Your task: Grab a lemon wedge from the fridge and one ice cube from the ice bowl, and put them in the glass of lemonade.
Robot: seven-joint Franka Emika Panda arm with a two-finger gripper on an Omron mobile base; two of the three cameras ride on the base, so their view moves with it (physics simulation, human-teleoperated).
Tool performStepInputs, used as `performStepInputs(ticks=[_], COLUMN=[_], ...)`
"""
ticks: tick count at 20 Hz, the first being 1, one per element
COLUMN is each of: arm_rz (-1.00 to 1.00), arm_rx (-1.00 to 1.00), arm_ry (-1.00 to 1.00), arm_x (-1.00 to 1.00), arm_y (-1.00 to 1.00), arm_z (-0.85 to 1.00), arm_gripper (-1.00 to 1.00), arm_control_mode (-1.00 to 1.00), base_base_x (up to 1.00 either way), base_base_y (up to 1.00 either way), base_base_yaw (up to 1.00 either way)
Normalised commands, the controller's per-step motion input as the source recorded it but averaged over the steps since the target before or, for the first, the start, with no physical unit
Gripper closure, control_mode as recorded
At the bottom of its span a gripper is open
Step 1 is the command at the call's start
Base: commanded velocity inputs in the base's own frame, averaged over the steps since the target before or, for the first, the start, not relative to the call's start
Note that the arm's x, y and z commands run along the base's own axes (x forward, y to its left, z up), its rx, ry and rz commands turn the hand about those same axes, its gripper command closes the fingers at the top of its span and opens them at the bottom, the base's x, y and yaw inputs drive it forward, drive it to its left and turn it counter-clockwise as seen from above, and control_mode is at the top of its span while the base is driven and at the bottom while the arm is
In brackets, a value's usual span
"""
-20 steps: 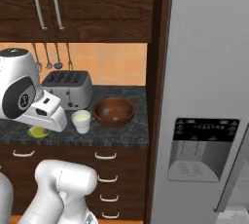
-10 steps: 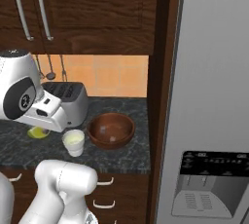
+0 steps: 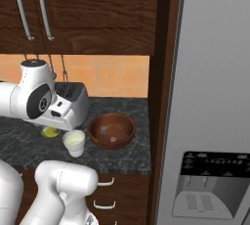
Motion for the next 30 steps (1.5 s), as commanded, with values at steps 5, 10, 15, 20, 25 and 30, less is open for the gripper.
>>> performStepInputs(ticks=[5, 10, 15, 20, 25, 30], arm_rz=[0.0, 0.0, 0.0, 0.0, 0.0, 0.0], arm_rx=[0.0, 0.0, 0.0, 0.0, 0.0, 0.0], arm_ry=[-0.07, -0.12, 0.0, 0.0, 0.02, 0.0], arm_x=[0.54, 0.59, 0.63, 0.15, 0.21, 0.11], arm_y=[0.02, 0.11, 0.06, 0.0, 0.0, 0.0], arm_z=[-0.58, -0.86, -0.23, 0.0, -0.01, -0.07], arm_gripper=[1.0, 1.0, 1.0, 1.0, 1.0, 1.0], arm_control_mode=[-1.0, -1.0, -1.0, -1.0, -1.0, -1.0], base_base_x=[0.0, 0.0, 0.0, 0.0, 0.0, 0.0], base_base_y=[0.0, 0.0, 0.0, 0.0, 0.0, 0.0], base_base_yaw=[0.0, 0.0, 0.0, 0.0, 0.0, 0.0])
